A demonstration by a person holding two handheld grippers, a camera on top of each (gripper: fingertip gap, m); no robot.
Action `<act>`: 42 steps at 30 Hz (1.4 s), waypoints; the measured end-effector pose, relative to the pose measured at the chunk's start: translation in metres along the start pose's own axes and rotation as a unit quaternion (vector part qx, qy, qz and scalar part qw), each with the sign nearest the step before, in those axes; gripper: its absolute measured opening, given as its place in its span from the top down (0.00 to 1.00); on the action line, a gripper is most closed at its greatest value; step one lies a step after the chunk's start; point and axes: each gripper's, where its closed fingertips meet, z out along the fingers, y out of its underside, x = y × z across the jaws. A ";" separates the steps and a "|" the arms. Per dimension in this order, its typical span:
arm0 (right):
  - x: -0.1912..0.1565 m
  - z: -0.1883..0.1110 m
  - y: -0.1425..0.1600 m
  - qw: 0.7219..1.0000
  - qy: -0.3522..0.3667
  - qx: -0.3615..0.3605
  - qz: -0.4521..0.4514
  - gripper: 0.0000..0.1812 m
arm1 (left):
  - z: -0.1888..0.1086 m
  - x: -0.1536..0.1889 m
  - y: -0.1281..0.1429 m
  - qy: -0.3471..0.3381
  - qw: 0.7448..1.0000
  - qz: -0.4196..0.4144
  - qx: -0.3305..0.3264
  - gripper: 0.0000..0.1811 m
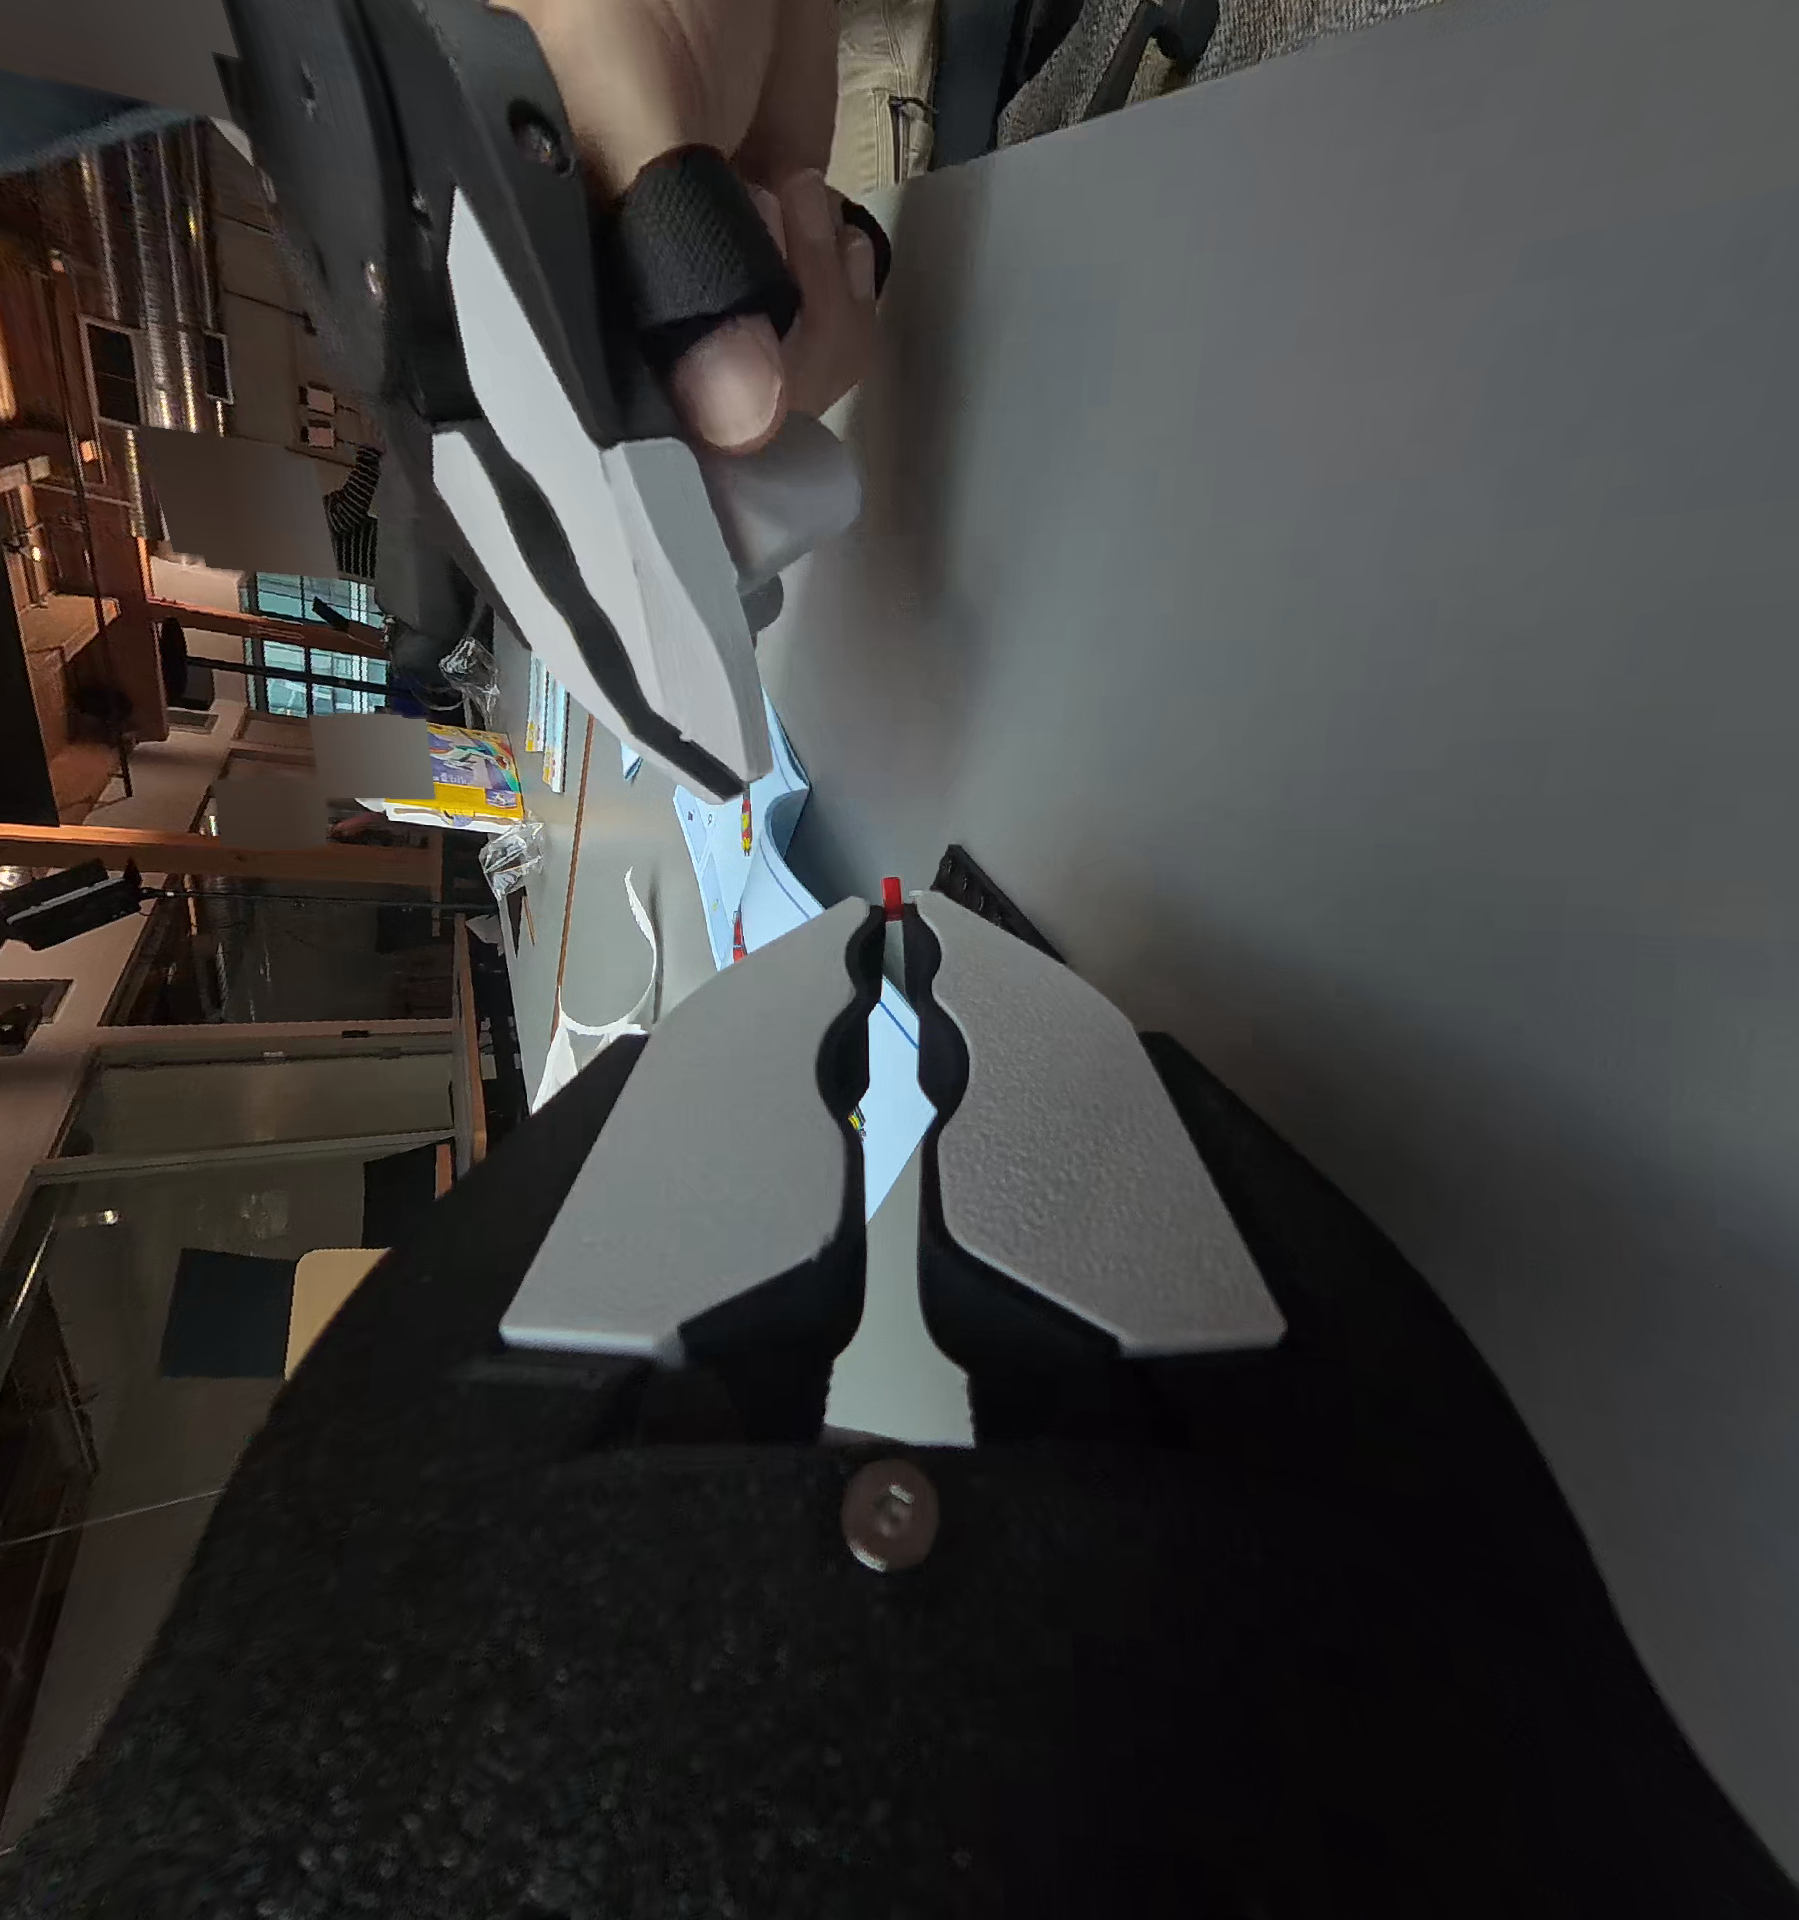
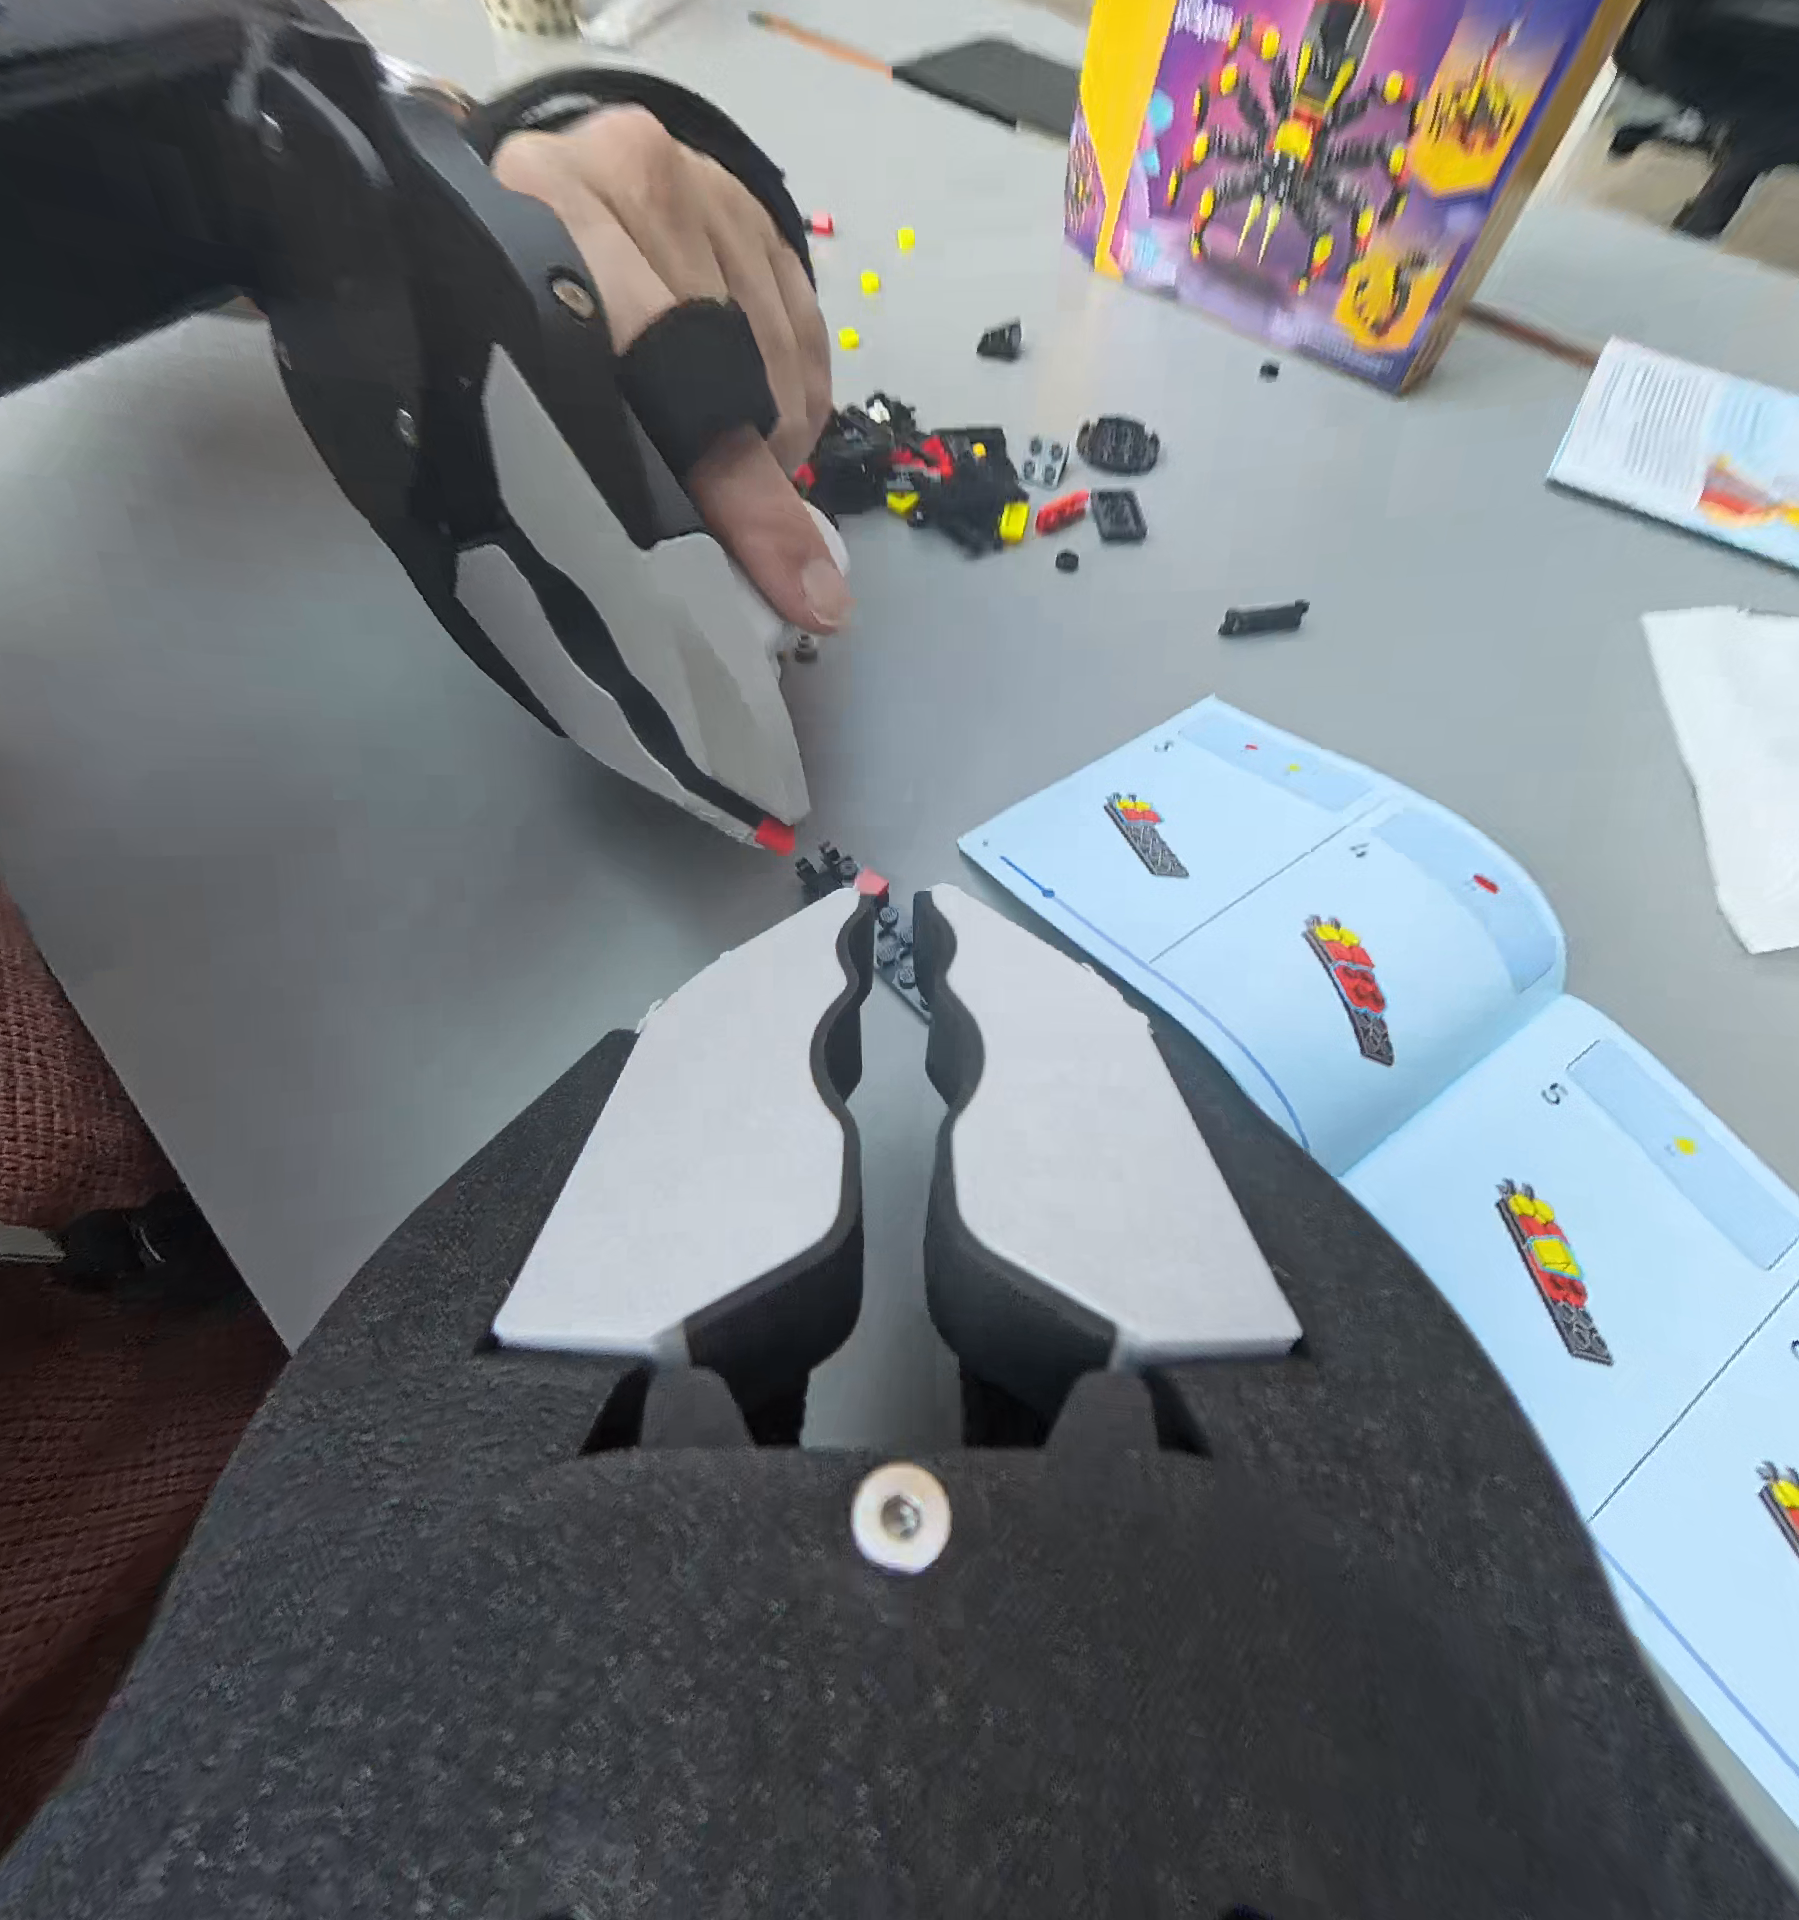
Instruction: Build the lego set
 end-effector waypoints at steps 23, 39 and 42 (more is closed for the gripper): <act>-0.025 0.013 -0.013 0.929 -0.161 0.074 0.326 0.98 | -0.005 -0.021 -0.009 -0.122 0.966 0.227 0.028 0.98; -0.027 0.013 -0.021 0.909 -0.198 0.092 0.355 0.96 | -0.011 -0.029 -0.016 -0.162 0.956 0.242 0.036 0.98; -0.027 0.012 -0.023 0.909 -0.200 0.100 0.353 0.99 | -0.011 -0.030 -0.014 -0.164 0.957 0.238 0.035 0.98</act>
